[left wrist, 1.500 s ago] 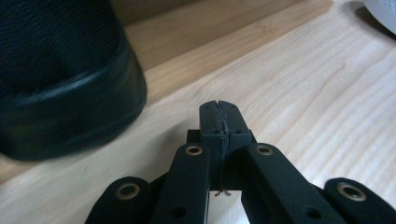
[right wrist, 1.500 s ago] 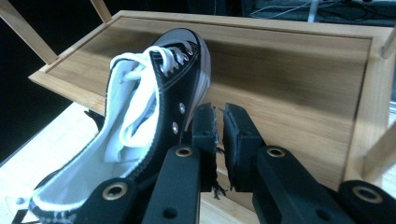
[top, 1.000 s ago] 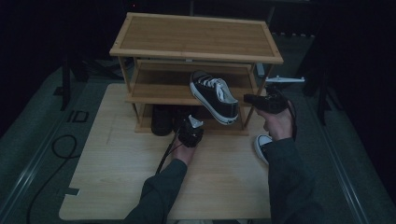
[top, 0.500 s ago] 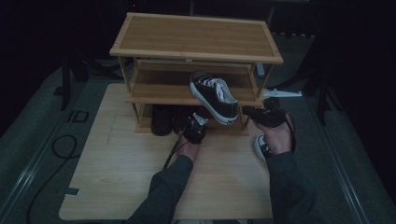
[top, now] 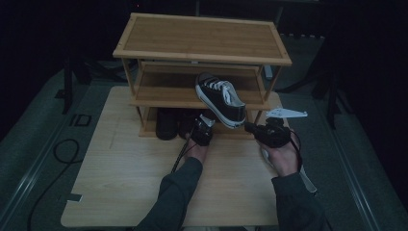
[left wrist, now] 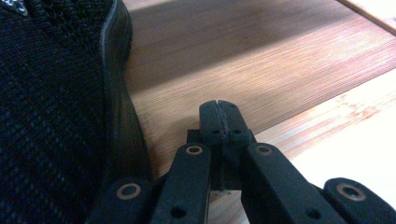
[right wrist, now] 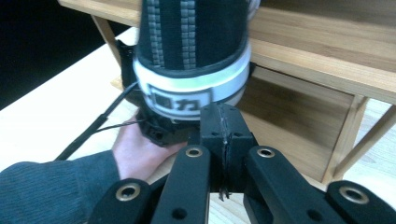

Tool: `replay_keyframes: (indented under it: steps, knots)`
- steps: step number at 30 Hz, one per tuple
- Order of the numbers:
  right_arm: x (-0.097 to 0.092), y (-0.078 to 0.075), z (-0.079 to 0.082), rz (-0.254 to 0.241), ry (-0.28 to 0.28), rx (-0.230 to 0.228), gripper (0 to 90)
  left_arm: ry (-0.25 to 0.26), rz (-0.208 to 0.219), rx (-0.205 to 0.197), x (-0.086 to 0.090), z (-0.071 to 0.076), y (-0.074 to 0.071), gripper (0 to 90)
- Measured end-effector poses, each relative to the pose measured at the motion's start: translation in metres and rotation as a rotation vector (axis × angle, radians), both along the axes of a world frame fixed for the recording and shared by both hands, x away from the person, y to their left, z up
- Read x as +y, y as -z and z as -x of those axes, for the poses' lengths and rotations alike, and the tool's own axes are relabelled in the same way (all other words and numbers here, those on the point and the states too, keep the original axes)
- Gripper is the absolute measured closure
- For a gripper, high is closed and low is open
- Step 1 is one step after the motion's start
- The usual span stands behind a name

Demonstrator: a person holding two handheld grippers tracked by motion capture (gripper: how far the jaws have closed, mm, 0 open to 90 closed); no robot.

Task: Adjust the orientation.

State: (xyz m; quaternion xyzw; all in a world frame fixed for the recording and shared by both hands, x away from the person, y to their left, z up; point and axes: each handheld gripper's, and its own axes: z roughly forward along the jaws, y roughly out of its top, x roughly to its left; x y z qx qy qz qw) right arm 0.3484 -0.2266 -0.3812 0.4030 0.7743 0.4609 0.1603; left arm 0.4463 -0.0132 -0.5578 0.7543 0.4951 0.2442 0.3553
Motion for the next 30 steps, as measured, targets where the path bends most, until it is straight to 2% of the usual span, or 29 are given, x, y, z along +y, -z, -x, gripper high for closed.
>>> replay_keyframes:
  steps: [5,13,20,30]
  knots:
    - [0.004,-0.002,0.008,0.000,-0.026,-0.014,89.8,0.008,-0.009,0.001,0.000,-0.002,0.000,90.0]
    - [0.006,-0.003,0.008,0.007,-0.026,-0.020,90.0,0.017,0.009,0.011,0.003,-0.002,0.000,90.0]
    - [0.011,-0.003,0.009,0.019,-0.045,-0.027,90.0,0.009,-0.005,0.004,0.001,-0.002,0.000,90.0]
    - [0.027,-0.004,0.007,0.019,-0.110,-0.026,90.0,-0.001,-0.008,0.000,-0.001,-0.001,0.000,90.0]
